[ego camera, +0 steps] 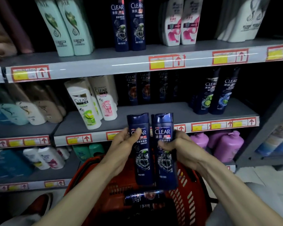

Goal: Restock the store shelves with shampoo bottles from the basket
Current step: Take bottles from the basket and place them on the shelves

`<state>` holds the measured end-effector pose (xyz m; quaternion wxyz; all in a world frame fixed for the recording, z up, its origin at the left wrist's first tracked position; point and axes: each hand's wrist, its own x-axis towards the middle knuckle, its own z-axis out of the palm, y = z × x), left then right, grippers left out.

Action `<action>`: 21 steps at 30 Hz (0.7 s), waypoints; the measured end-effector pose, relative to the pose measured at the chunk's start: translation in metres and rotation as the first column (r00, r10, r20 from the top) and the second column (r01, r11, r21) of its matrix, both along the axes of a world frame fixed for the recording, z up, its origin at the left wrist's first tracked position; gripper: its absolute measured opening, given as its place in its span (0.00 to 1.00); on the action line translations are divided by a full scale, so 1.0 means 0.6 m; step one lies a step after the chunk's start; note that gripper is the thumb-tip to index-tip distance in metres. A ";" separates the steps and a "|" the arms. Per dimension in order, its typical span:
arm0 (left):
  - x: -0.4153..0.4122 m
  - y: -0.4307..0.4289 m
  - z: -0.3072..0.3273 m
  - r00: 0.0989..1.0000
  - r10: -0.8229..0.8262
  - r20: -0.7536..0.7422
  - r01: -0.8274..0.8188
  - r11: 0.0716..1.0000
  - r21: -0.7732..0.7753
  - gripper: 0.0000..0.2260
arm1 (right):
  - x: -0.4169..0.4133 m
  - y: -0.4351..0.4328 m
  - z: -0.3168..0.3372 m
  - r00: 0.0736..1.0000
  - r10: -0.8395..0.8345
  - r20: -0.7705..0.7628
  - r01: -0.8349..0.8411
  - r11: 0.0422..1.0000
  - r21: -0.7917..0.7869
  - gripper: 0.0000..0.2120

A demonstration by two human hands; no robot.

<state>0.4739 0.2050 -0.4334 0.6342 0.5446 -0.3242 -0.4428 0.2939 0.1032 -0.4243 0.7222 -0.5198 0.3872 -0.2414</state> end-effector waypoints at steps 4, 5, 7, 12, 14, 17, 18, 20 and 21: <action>-0.003 -0.061 0.049 0.997 -0.020 0.080 0.024 0.999 -0.048 0.10 | -0.012 -0.060 0.033 0.986 -0.098 0.136 0.123 0.974 -0.190 0.16; -0.003 -0.080 0.064 0.995 -0.013 0.095 0.018 0.998 -0.054 0.11 | -0.012 -0.075 0.042 0.978 -0.114 0.174 0.152 0.963 -0.224 0.16; -0.004 -0.122 0.088 0.993 0.013 0.115 -0.004 0.997 -0.080 0.12 | -0.009 -0.109 0.056 0.965 -0.131 0.227 0.197 0.934 -0.298 0.16; 0.001 -0.211 0.118 0.995 0.064 0.079 -0.054 0.991 -0.122 0.13 | 0.001 -0.198 0.075 0.928 -0.202 0.314 0.314 0.877 -0.362 0.18; 0.002 -0.238 0.117 0.997 0.071 0.041 -0.067 0.994 -0.092 0.09 | 0.003 -0.221 0.063 0.916 -0.229 0.328 0.344 0.870 -0.354 0.19; 0.009 -0.272 0.111 0.992 0.118 -0.037 -0.120 0.992 -0.049 0.10 | 0.008 -0.243 0.051 0.887 -0.285 0.364 0.420 0.825 -0.377 0.17; 0.013 -0.282 0.108 0.989 0.142 -0.050 -0.144 0.989 -0.043 0.11 | 0.009 -0.249 0.053 0.883 -0.295 0.365 0.435 0.806 -0.402 0.16; 0.015 -0.301 0.101 0.983 0.180 -0.020 -0.181 0.983 -0.036 0.11 | 0.011 -0.261 0.054 0.893 -0.285 0.349 0.427 0.782 -0.454 0.16; 0.015 -0.309 0.095 0.982 0.190 0.014 -0.189 0.981 -0.034 0.12 | 0.013 -0.268 0.051 0.900 -0.277 0.335 0.415 0.778 -0.471 0.18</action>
